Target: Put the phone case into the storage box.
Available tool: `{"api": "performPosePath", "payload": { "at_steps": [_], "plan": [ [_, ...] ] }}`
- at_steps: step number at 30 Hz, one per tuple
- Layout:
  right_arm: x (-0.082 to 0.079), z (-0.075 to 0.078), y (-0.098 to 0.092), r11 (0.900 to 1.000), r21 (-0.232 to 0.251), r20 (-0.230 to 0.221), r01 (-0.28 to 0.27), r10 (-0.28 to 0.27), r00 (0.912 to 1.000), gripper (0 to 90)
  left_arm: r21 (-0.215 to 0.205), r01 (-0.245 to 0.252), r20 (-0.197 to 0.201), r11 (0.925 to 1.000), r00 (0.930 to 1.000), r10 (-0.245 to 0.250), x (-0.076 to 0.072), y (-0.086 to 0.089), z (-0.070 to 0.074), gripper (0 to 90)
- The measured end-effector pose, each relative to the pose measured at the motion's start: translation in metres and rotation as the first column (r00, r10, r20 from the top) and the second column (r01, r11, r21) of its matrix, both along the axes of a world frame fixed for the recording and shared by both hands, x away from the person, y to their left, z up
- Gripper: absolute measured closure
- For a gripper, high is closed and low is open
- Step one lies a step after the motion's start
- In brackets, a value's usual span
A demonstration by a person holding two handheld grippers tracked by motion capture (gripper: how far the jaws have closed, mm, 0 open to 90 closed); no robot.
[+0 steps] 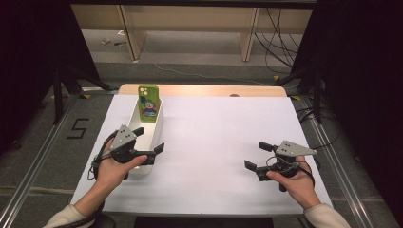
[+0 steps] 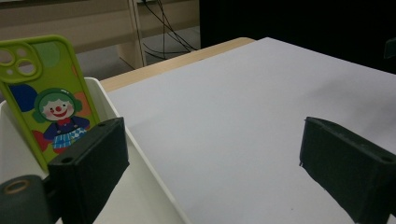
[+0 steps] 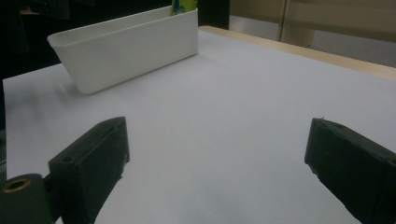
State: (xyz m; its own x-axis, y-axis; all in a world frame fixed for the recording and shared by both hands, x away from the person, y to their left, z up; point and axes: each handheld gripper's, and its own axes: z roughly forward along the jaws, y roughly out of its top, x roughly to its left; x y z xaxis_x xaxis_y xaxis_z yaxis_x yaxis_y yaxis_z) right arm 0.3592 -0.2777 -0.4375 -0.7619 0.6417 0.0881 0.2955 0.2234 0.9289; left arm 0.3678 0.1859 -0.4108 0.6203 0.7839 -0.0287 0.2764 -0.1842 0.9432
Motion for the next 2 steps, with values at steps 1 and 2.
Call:
{"api": "performPosePath", "payload": {
  "at_steps": [1, 2],
  "plan": [
    [-0.0001, 0.0000, -0.0001, 1.000, -0.001, -0.001, 0.002, -0.002, 1.0000, 7.8, -0.002, 0.000, 0.001, 1.0000, 1.0000, 0.000, 0.0001, 0.0000, 0.0000, 7.3],
    [-0.0002, 0.0000, -0.0001, 1.000, -0.002, -0.002, 0.002, -0.002, 1.0000, 8.0, -0.003, 0.000, 0.002, 1.0000, 1.0000, 0.000, 0.0001, 0.0000, 0.0002, 7.3]
  ]
}}
